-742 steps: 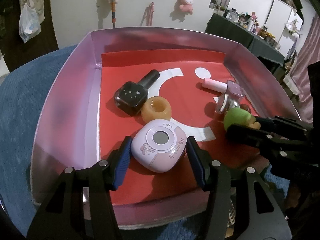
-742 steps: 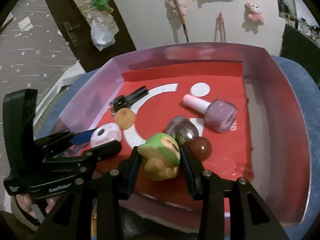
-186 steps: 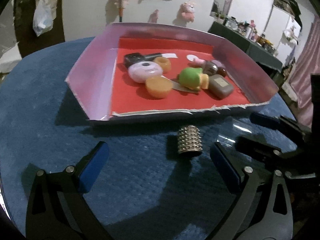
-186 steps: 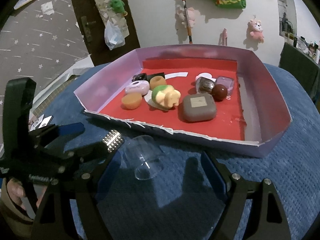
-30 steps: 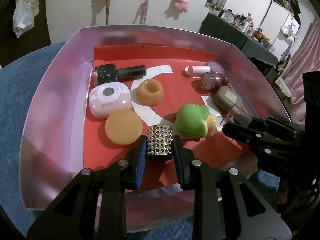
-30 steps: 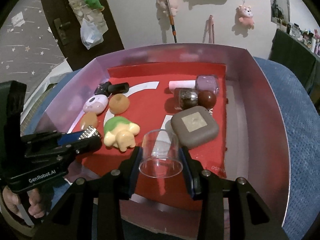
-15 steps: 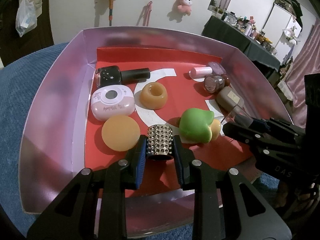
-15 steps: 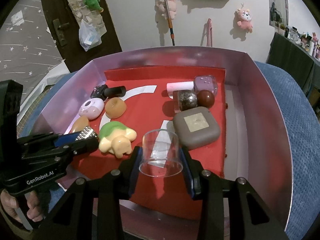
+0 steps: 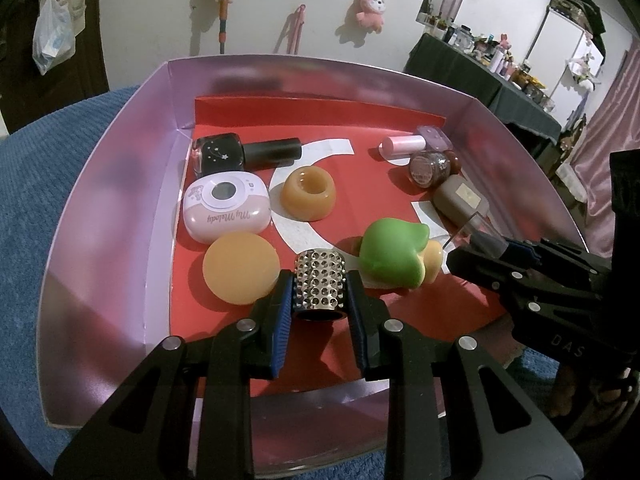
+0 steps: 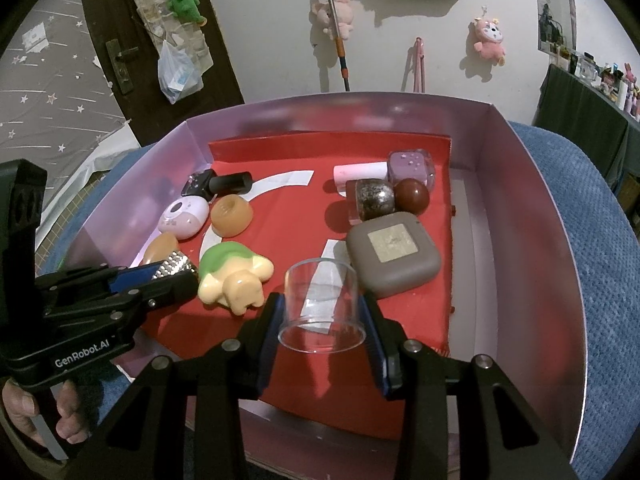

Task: Organize rigid objects
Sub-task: 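Lower and release the grater with the left tool while the right tool releases the glass cup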

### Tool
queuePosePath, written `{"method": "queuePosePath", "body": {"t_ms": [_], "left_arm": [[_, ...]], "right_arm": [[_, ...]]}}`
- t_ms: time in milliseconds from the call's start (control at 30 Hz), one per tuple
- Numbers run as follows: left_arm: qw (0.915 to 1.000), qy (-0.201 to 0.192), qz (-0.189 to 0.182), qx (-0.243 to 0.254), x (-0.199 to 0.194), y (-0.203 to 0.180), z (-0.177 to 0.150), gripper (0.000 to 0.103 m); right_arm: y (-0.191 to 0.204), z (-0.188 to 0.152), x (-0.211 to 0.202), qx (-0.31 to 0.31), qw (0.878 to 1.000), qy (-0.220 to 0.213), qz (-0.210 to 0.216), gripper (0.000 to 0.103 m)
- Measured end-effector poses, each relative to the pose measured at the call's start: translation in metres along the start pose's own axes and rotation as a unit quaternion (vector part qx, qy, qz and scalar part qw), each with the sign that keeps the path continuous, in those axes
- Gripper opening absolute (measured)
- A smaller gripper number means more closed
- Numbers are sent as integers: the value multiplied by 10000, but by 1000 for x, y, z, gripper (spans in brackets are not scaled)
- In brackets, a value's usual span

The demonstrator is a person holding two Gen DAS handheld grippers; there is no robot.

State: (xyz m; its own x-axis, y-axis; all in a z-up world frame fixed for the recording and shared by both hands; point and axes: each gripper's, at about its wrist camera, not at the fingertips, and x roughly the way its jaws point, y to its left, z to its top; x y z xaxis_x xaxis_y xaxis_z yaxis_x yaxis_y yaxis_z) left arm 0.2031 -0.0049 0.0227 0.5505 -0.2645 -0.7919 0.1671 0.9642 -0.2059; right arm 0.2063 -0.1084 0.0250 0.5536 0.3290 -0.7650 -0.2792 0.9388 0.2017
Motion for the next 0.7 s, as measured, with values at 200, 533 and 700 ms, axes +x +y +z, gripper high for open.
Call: {"method": "queuePosePath", "body": {"t_ms": [200,533,700], "left_arm": [[9998,-55,139,147,-1,-3,2,24],[9993,-107,317,167,-4,-7,3,25],[9992,-149,338,148,-8,-9,1,25]], "right_arm": [[0,0,0,8,10000,-2,-4,42],[4,-3,-12,7,9999,-152,-1,54],[5,-4,-21,26,9997,-252,20,56]]}}
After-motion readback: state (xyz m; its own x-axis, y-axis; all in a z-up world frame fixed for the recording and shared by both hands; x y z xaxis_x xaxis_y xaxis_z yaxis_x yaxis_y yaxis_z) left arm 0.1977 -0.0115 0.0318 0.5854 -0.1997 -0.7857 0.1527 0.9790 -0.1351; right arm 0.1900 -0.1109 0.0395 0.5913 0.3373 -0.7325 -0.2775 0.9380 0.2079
